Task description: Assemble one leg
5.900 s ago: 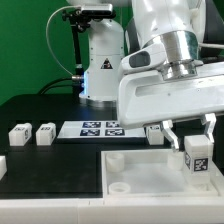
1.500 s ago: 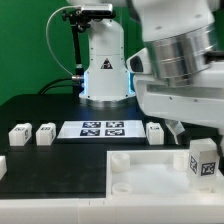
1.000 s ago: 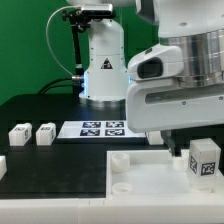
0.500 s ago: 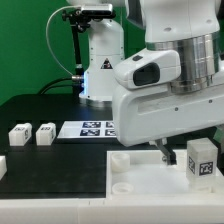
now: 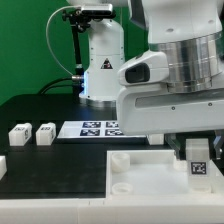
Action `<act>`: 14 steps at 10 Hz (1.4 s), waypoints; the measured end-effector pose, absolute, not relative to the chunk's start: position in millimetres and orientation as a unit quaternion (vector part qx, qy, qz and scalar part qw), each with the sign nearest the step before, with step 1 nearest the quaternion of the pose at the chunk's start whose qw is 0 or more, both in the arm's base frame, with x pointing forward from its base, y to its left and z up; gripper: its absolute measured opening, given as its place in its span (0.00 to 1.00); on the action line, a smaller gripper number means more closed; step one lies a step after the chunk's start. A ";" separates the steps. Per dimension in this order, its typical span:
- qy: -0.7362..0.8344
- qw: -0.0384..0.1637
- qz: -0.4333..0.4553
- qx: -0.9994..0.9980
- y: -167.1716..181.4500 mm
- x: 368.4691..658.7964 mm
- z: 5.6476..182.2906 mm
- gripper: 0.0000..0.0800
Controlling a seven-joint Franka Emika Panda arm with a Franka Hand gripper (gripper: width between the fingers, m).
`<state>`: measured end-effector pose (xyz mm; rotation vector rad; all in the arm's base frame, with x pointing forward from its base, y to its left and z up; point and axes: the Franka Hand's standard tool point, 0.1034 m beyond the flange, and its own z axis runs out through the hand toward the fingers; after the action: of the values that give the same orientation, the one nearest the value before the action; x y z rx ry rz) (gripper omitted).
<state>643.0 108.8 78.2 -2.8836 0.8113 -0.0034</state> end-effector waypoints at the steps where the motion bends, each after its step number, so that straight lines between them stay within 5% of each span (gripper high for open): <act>1: 0.366 0.074 -0.001 -0.928 107.8 641.6 78.2 0.36; 6: 0.703 0.098 0.033 -0.704 119.7 635.4 75.6 0.37; 8: 0.670 0.099 0.027 -0.735 122.9 635.2 75.3 0.38; 10: 0.511 0.073 0.023 -0.856 127.0 634.4 78.4 0.76; 14: 0.203 0.062 0.001 -0.977 125.8 641.5 81.0 0.81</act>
Offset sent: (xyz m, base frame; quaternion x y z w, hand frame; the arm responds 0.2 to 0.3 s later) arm 0.0129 0.0072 0.0080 0.1018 0.0338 0.4400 0.8916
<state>641.5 125.8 81.0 -2.9534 0.6145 0.0040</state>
